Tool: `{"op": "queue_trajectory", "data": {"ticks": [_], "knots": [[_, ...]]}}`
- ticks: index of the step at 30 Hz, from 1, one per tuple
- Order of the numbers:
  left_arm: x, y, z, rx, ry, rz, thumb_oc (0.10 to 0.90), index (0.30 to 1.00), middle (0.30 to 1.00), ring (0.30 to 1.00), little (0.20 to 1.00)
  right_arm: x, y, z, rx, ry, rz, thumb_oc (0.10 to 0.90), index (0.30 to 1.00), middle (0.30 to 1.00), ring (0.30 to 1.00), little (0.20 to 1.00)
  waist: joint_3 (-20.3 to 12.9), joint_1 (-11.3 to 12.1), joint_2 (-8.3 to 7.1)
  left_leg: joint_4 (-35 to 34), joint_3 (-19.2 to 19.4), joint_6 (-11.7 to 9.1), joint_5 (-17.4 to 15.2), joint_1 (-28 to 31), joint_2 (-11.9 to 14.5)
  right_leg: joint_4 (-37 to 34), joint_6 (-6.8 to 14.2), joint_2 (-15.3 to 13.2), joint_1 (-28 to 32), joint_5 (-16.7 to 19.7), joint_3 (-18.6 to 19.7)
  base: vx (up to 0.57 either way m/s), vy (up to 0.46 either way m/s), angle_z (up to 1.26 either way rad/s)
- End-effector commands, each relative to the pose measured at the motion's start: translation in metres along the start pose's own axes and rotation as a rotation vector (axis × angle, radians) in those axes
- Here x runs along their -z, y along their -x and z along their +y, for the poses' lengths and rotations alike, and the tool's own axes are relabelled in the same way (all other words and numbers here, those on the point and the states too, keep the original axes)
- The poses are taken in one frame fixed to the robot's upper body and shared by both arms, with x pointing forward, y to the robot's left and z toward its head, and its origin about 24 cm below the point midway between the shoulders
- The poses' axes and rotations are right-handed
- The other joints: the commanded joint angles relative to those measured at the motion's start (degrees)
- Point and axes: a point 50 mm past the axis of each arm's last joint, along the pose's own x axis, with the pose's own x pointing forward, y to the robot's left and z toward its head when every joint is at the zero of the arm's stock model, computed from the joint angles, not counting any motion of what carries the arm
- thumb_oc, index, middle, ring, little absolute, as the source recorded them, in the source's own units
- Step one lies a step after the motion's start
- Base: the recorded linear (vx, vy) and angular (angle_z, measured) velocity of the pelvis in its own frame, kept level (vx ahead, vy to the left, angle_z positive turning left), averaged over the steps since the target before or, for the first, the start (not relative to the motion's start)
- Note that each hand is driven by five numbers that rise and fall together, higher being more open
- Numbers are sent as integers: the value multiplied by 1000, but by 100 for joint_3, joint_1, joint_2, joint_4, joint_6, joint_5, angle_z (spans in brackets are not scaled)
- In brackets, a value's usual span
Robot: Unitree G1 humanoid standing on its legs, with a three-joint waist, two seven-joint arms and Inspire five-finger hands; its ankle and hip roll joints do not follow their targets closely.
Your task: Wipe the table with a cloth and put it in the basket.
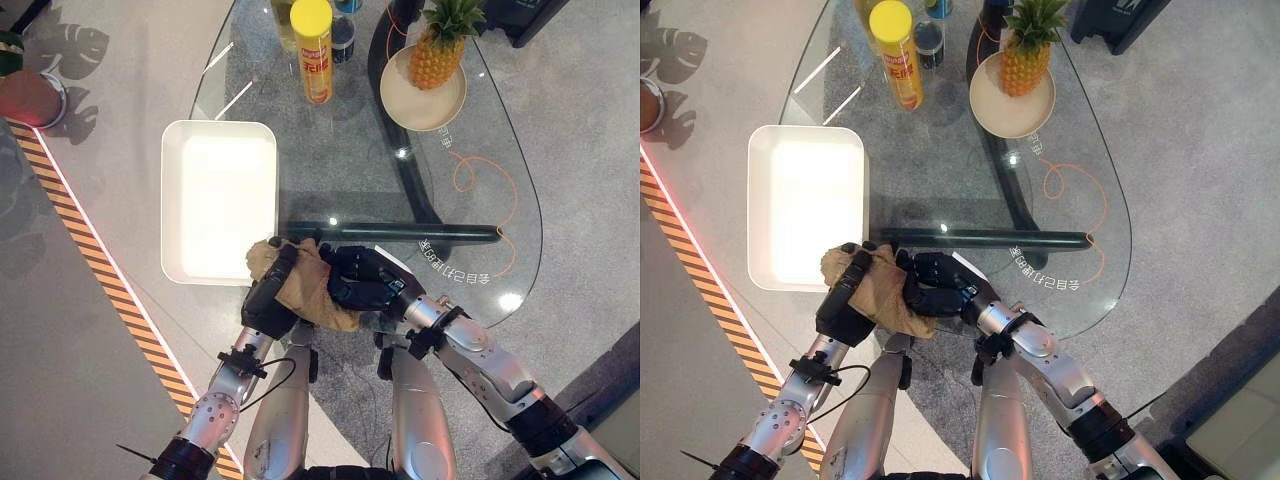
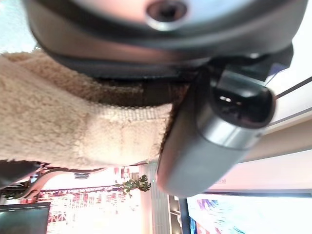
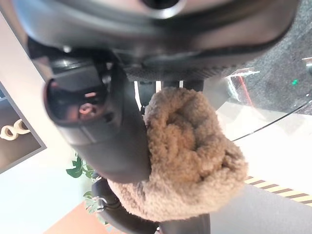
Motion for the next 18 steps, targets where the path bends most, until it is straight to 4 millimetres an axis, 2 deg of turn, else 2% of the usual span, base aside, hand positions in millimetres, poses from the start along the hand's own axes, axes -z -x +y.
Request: {"op": "queue_trajectory", "data": {"ticks": [1, 9, 10, 11, 12, 18], "knots": [[16, -18, -51, 311, 69, 30, 100, 300, 300, 300, 200, -42, -6, 36, -185, 24, -222, 100, 300, 300, 300, 200, -156, 7, -7, 467, 571, 365, -156, -131, -54, -380, -218, 337, 126, 616, 143, 0, 0, 0], [15, -18, -51, 306, 71, 23, 100, 300, 300, 300, 200, -42, -6, 37, -190, 48, -212, 100, 300, 300, 300, 200, -156, 10, -21, 473, 579, 371, -162, -126, -56, -382, -219, 348, 132, 622, 147, 0, 0, 0], [15, -18, -50, 304, 71, 23, 100, 300, 300, 300, 200, -41, -6, 37, -184, 52, -208, 191, 378, 378, 378, 291, -156, 11, -23, 475, 579, 372, -164, -127, -55, -379, -217, 345, 130, 623, 143, 0, 0, 0], [15, -18, -50, 304, 71, 22, 100, 300, 300, 300, 200, -41, -6, 36, -177, 52, -206, 547, 684, 684, 684, 647, -156, 12, -25, 471, 578, 372, -166, -121, -52, -381, -215, 344, 133, 623, 142, 0, 0, 0], [15, -18, -50, 303, 71, 21, 100, 300, 300, 300, 200, -41, -6, 36, -174, 55, -204, 800, 900, 900, 900, 900, -156, 13, -28, 465, 576, 372, -165, -113, -54, -388, -218, 347, 143, 622, 145, 0, 0, 0], [13, -18, -50, 295, 64, 12, 100, 300, 300, 300, 200, -43, -4, 33, -143, 66, -221, 800, 900, 900, 900, 900, -156, 10, -43, 431, 572, 376, -162, -91, -53, -408, -215, 357, 170, 615, 137, 0, 0, 0]]}}
